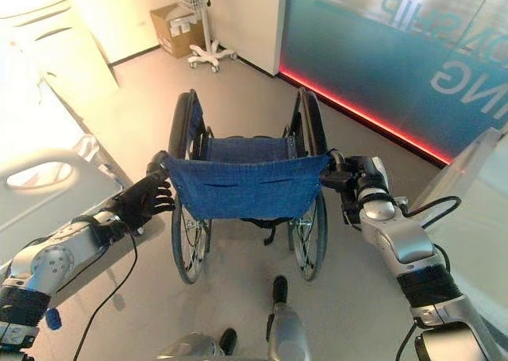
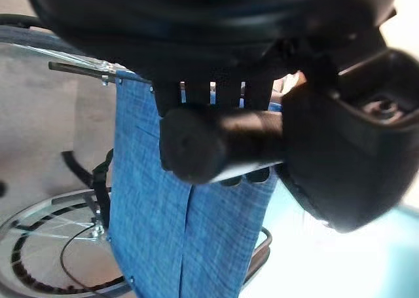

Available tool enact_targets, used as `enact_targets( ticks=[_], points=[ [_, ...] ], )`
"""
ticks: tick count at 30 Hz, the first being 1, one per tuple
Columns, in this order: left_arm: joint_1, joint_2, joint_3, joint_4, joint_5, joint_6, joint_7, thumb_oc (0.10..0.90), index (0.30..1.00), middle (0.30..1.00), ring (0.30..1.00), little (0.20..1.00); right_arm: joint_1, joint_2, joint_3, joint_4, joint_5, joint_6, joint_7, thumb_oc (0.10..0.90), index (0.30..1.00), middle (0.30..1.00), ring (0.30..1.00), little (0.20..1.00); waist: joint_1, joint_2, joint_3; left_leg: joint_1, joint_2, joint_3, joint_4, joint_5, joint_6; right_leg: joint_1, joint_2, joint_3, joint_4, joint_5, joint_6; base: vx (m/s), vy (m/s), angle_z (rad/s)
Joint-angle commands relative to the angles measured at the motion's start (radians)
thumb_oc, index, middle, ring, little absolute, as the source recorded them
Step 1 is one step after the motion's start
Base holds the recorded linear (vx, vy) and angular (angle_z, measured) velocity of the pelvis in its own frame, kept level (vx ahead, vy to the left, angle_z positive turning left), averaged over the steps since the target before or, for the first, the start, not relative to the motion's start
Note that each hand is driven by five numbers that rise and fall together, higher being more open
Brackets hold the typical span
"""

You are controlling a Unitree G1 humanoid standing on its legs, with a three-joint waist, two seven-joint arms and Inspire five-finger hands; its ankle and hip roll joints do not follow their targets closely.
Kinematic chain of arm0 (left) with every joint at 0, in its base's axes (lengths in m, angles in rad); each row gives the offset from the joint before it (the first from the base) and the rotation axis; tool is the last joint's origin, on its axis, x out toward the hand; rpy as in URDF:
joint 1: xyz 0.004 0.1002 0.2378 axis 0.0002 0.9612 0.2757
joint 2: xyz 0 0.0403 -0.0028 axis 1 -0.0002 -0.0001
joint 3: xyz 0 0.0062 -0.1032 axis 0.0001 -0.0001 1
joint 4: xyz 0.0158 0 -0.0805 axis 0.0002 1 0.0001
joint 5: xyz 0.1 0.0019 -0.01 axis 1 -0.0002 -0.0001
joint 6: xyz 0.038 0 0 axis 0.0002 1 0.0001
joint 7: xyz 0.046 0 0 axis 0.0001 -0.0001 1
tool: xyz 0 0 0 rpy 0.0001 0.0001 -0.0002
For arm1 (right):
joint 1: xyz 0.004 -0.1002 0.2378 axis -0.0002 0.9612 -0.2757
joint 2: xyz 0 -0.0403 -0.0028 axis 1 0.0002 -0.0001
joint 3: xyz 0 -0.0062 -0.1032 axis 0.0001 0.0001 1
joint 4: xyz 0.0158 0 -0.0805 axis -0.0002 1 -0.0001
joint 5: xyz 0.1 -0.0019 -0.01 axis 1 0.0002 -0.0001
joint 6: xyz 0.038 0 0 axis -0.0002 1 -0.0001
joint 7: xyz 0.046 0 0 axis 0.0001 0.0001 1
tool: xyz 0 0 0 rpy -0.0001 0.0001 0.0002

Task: Push the wheelchair next to the bed

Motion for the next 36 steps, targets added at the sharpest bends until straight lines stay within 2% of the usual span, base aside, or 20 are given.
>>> enact_targets(
  ticks=[1, 3, 4, 5, 6, 7, 9, 10, 12, 15, 17, 19, 22, 24, 28, 29, 30, 32, 34, 36],
  points=[
    [-0.052, 0.062, 0.091, -0.125, -0.001, -0.151, 0.011, 0.400, 0.300, 0.300, 0.300, 0.300, -0.167, -0.057, 0.008, -0.088, 0.023, -0.140, 0.114, 0.400, 0.300, 0.300, 0.300, 0.300, 0.015, -0.046, -0.124, 0.026, 0.040, 0.165, 0.110, -0.008, -0.061, -0.002, 0.024, -0.012, 0.002, 0.146, -0.001, 0.44, -0.268, 0.81],
    [-0.034, 0.055, 0.106, -0.143, -0.011, -0.136, 0.016, 0.400, 0.300, 0.300, 0.300, 0.300, -0.191, -0.068, 0.025, -0.086, 0.038, -0.113, 0.120, 0.400, 0.300, 0.300, 0.300, 0.300, 0.014, -0.037, -0.146, 0.047, 0.094, 0.176, 0.167, 0.112, -0.108, 0.009, 0.053, -0.027, 0.061, 0.132, -0.025, 0.38, -0.235, 0.77],
    [-0.023, 0.056, 0.119, -0.154, -0.019, -0.128, 0.025, 0.400, 0.300, 0.300, 0.300, 0.300, -0.207, -0.071, 0.041, -0.087, 0.039, -0.099, 0.128, 0.400, 0.300, 0.300, 0.300, 0.300, 0.016, -0.032, -0.154, 0.023, 0.124, 0.194, 0.265, 0.217, -0.134, 0.046, 0.072, -0.046, 0.062, 0.119, -0.049, 0.35, -0.276, 0.84],
    [-0.016, 0.056, 0.128, -0.162, -0.032, -0.125, 0.027, 0.400, 0.300, 0.300, 0.300, 0.300, -0.219, -0.081, 0.055, -0.090, 0.043, -0.095, 0.132, 0.400, 0.300, 0.300, 0.300, 0.300, 0.024, -0.043, -0.153, -0.035, 0.121, 0.230, 0.404, 0.292, -0.154, 0.089, 0.077, -0.058, 0.051, 0.102, -0.073, 0.48, -0.405, 0.63],
    [-0.004, 0.060, 0.145, -0.180, -0.047, -0.118, 0.031, 0.400, 0.300, 0.300, 0.300, 0.300, -0.228, -0.101, 0.066, -0.097, 0.061, -0.101, 0.123, 0.400, 0.300, 0.300, 0.300, 0.300, 0.042, -0.055, -0.142, -0.140, 0.074, 0.258, 0.580, 0.325, -0.167, 0.144, 0.086, -0.066, 0.038, 0.073, -0.103, 0.29, -0.291, 0.13],
    [-0.003, 0.060, 0.146, -0.182, -0.048, -0.117, 0.033, 0.400, 0.300, 0.300, 0.300, 0.300, -0.229, -0.101, 0.067, -0.097, 0.063, -0.101, 0.121, 0.400, 0.300, 0.300, 0.300, 0.300, 0.040, -0.050, -0.143, -0.150, 0.078, 0.257, 0.596, 0.318, -0.167, 0.141, 0.090, -0.068, 0.040, 0.073, -0.103, 0.28, -0.243, -0.19],
    [0.011, 0.072, 0.162, -0.197, -0.056, -0.124, 0.039, 0.400, 0.300, 0.300, 0.300, 0.300, -0.243, -0.116, 0.070, -0.102, 0.085, -0.113, 0.096, 0.400, 0.300, 0.300, 0.300, 0.300, 0.069, -0.056, -0.113, -0.306, 0.029, 0.299, 0.677, 0.290, -0.158, 0.213, 0.109, -0.081, 0.038, 0.050, -0.126, 0.29, -0.203, -0.04],
    [0.011, 0.073, 0.163, -0.197, -0.056, -0.126, 0.039, 0.400, 0.300, 0.300, 0.300, 0.300, -0.244, -0.116, 0.070, -0.102, 0.086, -0.115, 0.095, 0.400, 0.300, 0.300, 0.300, 0.300, 0.072, -0.054, -0.110, -0.313, 0.031, 0.301, 0.682, 0.283, -0.156, 0.218, 0.112, -0.081, 0.037, 0.049, -0.126, 0.31, -0.172, 0.31],
    [0.022, 0.090, 0.180, -0.196, -0.061, -0.132, 0.033, 0.400, 0.300, 0.300, 0.300, 0.300, -0.259, -0.117, 0.071, -0.107, 0.088, -0.111, 0.086, 0.400, 0.300, 0.300, 0.300, 0.300, 0.092, -0.051, -0.098, -0.330, 0.029, 0.315, 0.576, 0.251, -0.140, 0.254, 0.131, -0.080, 0.043, 0.036, -0.123, 0.26, -0.096, 0.20],
    [0.030, 0.112, 0.197, -0.181, -0.065, -0.142, 0.024, 0.400, 0.300, 0.300, 0.300, 0.300, -0.294, -0.102, 0.091, -0.075, 0.088, -0.120, 0.079, 0.400, 0.300, 0.300, 0.300, 0.300, 0.117, -0.041, -0.096, -0.310, 0.059, 0.342, 0.307, 0.280, -0.128, 0.301, 0.168, -0.082, 0.038, -0.002, -0.125, 0.36, -0.062, -0.15],
    [0.037, 0.097, 0.190, -0.166, -0.042, -0.159, 0.014, 0.400, 0.300, 0.300, 0.300, 0.300, -0.303, -0.081, 0.104, -0.038, 0.072, -0.143, 0.085, 0.400, 0.300, 0.300, 0.300, 0.300, 0.133, -0.018, -0.102, -0.329, 0.089, 0.353, 0.096, 0.352, -0.141, 0.334, 0.207, -0.098, 0.038, -0.034, -0.134, 0.45, 0.009, 0.00],
    [0.061, 0.065, 0.169, -0.170, -0.007, -0.187, 0.022, 0.400, 0.300, 0.300, 0.300, 0.300, -0.278, -0.046, 0.120, -0.004, 0.034, -0.187, 0.093, 0.400, 0.300, 0.300, 0.300, 0.300, 0.164, 0.000, -0.104, -0.375, 0.118, 0.408, -0.170, 0.464, -0.165, 0.421, 0.251, -0.098, 0.030, -0.089, -0.150, 0.63, 0.012, 0.11],
    [0.070, 0.058, 0.169, -0.175, 0.003, -0.196, 0.024, 0.400, 0.300, 0.300, 0.300, 0.300, -0.245, -0.041, 0.110, 0.000, 0.009, -0.212, 0.114, 0.400, 0.300, 0.300, 0.300, 0.300, 0.180, 0.002, -0.106, -0.401, 0.122, 0.436, -0.244, 0.478, -0.168, 0.468, 0.263, -0.093, 0.041, -0.132, -0.153, 0.46, -0.004, -0.05],
    [0.052, 0.068, 0.179, -0.167, 0.003, -0.186, 0.023, 0.400, 0.300, 0.300, 0.300, 0.300, -0.236, -0.029, 0.112, 0.012, -0.009, -0.236, 0.127, 0.400, 0.300, 0.300, 0.300, 0.300, 0.194, -0.002, -0.124, -0.396, 0.111, 0.473, -0.239, 0.434, -0.145, 0.487, 0.258, -0.100, 0.093, -0.193, -0.143, 0.63, 0.003, -0.06],
    [0.008, 0.103, 0.183, -0.136, -0.014, -0.176, 0.031, 0.400, 0.300, 0.300, 0.300, 0.300, -0.257, 0.005, 0.138, 0.039, -0.040, -0.260, 0.147, 0.400, 0.300, 0.300, 0.300, 0.300, 0.229, -0.020, -0.150, -0.380, 0.075, 0.435, -0.166, 0.385, -0.098, 0.511, 0.235, -0.106, 0.229, -0.198, -0.100, 0.48, 0.024, -0.33],
    [-0.003, 0.115, 0.184, -0.134, -0.016, -0.157, 0.027, 0.400, 0.300, 0.300, 0.300, 0.300, -0.260, 0.004, 0.145, 0.046, -0.042, -0.270, 0.150, 0.400, 0.300, 0.300, 0.300, 0.300, 0.243, -0.038, -0.161, -0.367, 0.053, 0.425, -0.162, 0.373, -0.073, 0.506, 0.219, -0.118, 0.304, -0.131, -0.063, 0.50, 0.100, -0.28],
    [-0.029, 0.130, 0.174, -0.121, -0.016, -0.135, 0.014, 0.400, 0.300, 0.300, 0.300, 0.300, -0.270, 0.002, 0.161, 0.056, -0.043, -0.278, 0.141, 0.400, 0.300, 0.300, 0.300, 0.300, 0.246, -0.048, -0.168, -0.338, 0.027, 0.403, -0.149, 0.350, -0.039, 0.448, 0.209, -0.117, 0.516, -0.004, 0.000, 0.46, 0.101, -0.23],
    [-0.054, 0.146, 0.160, -0.108, -0.022, -0.130, 0.002, 0.400, 0.300, 0.300, 0.300, 0.300, -0.286, -0.002, 0.166, 0.076, -0.040, -0.285, 0.143, 0.400, 0.300, 0.300, 0.300, 0.300, 0.248, -0.039, -0.176, -0.320, 0.021, 0.350, -0.137, 0.337, -0.024, 0.385, 0.241, -0.078, 0.680, 0.098, 0.039, 0.29, 0.052, 0.03],
    [-0.085, 0.167, 0.146, -0.089, -0.046, -0.131, -0.005, 0.400, 0.300, 0.300, 0.300, 0.300, -0.317, -0.003, 0.188, 0.095, -0.035, -0.279, 0.135, 0.400, 0.300, 0.300, 0.300, 0.300, 0.239, -0.037, -0.180, -0.301, 0.005, 0.316, -0.119, 0.316, -0.013, 0.315, 0.255, -0.042, 0.724, 0.143, 0.038, 0.34, 0.014, 0.46],
    [-0.107, 0.186, 0.131, -0.068, -0.065, -0.140, -0.018, 0.400, 0.300, 0.300, 0.300, 0.300, -0.326, 0.001, 0.196, 0.099, -0.052, -0.272, 0.139, 0.400, 0.300, 0.300, 0.300, 0.300, 0.225, -0.034, -0.182, -0.294, -0.013, 0.291, -0.097, 0.304, -0.004, 0.275, 0.233, -0.045, 0.652, 0.101, 0.013, 0.41, 0.013, 0.47]
  ],
)
